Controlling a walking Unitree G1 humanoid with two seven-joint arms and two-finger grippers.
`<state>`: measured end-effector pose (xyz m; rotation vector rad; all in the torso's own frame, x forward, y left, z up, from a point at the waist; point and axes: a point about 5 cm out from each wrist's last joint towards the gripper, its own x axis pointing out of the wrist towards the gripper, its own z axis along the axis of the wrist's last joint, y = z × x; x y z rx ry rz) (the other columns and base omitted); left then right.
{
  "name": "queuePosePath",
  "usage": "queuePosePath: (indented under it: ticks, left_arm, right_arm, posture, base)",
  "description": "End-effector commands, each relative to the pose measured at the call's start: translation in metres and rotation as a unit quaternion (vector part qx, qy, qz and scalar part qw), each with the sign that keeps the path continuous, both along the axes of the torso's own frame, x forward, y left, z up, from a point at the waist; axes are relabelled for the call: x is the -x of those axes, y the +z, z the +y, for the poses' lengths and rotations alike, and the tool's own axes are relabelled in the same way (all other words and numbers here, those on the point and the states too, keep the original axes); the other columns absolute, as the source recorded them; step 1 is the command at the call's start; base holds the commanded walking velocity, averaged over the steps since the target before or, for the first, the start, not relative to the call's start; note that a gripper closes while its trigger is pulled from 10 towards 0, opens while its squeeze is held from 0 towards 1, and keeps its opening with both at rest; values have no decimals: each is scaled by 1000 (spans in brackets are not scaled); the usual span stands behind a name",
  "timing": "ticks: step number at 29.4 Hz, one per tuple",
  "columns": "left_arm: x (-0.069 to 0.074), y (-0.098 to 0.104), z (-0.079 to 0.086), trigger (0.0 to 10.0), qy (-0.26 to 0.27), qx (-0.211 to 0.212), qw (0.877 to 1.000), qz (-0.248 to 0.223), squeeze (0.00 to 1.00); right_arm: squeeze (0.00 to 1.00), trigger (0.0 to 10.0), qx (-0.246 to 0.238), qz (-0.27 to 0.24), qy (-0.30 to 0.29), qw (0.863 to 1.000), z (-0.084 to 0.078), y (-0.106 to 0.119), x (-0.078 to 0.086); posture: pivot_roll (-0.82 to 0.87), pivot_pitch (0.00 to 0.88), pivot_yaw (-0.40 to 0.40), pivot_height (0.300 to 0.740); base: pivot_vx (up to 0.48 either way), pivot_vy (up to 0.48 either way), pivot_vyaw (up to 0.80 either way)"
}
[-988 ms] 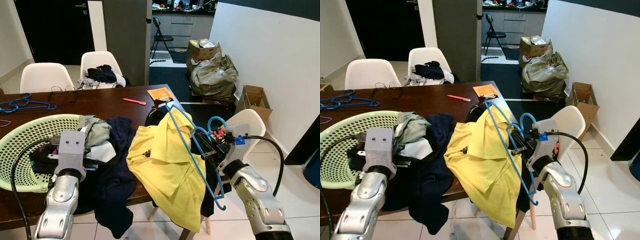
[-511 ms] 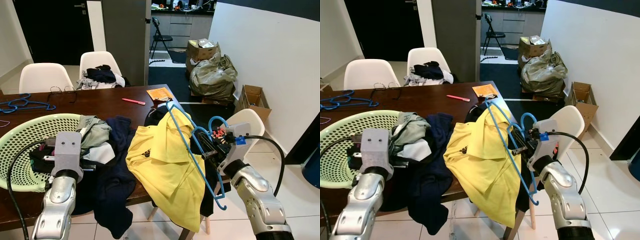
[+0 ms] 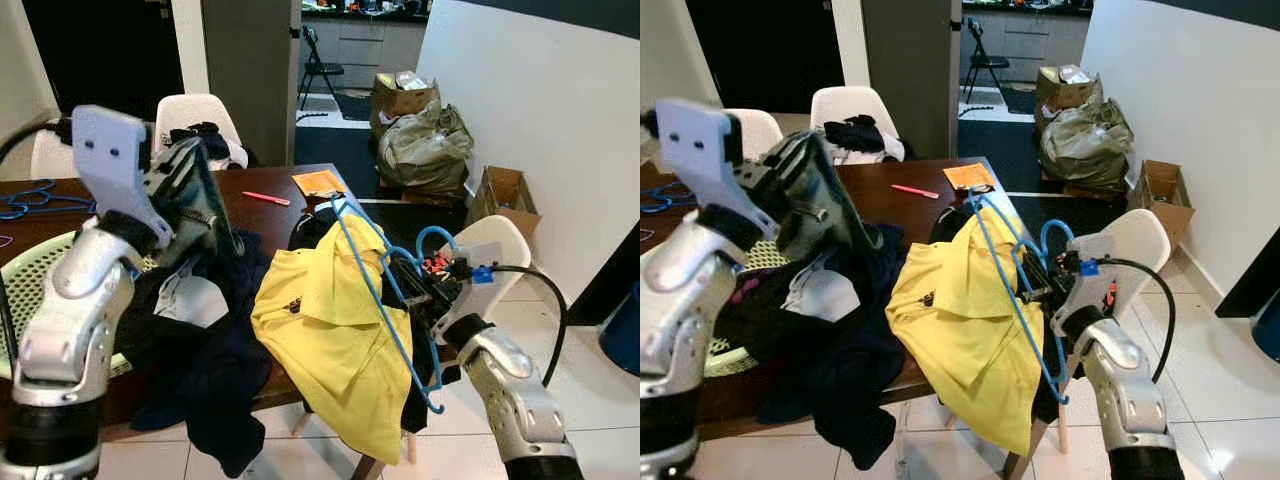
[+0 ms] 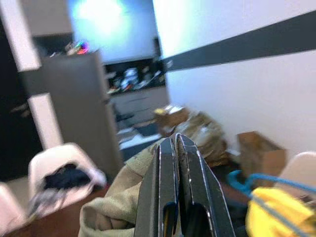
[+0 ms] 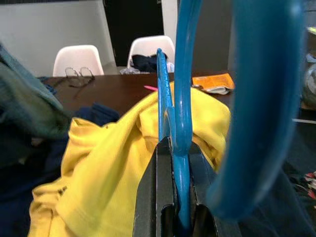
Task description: Hang hanger
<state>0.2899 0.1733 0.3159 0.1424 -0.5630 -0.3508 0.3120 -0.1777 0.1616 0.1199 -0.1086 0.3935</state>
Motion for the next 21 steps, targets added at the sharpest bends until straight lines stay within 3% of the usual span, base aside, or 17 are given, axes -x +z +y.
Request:
queuePosePath:
  ticks: [1, 5, 10, 14, 21]
  left_arm:
    - [4, 8, -15, 10000, -50, -6, 999, -3, 0]
    - [3, 13, -26, 10000, -74, -3, 997, 1, 0]
    - [-5, 19, -42, 10000, -93, -28, 995, 5, 0]
    - [-1, 33, -59, 10000, -150, -27, 988, -7, 0]
    - [5, 47, -69, 10000, -201, -11, 979, -19, 0]
  right_arm:
    - [0, 10000, -10, -2, -4, 1000, 0, 1, -2]
    - [0, 10000, -17, -3, -1, 1000, 2, 1, -3]
    - [0, 10000, -47, -11, -3, 999, 0, 8, -8]
    - [0, 10000, -92, -22, -17, 995, -6, 17, -12]
    - [0, 10000, -124, -28, -39, 991, -12, 22, -13]
  posture:
    - [-2, 0, -66, 740]
    - [-1, 0, -65, 740]
    - [6, 0, -65, 740]
    - [7, 0, -59, 740]
    - [2, 0, -43, 740]
  base:
    - [0, 0, 0]
    - [0, 0, 0]
    - [-343, 0, 0]
    - [-370, 0, 0]
    - [-380, 0, 0]
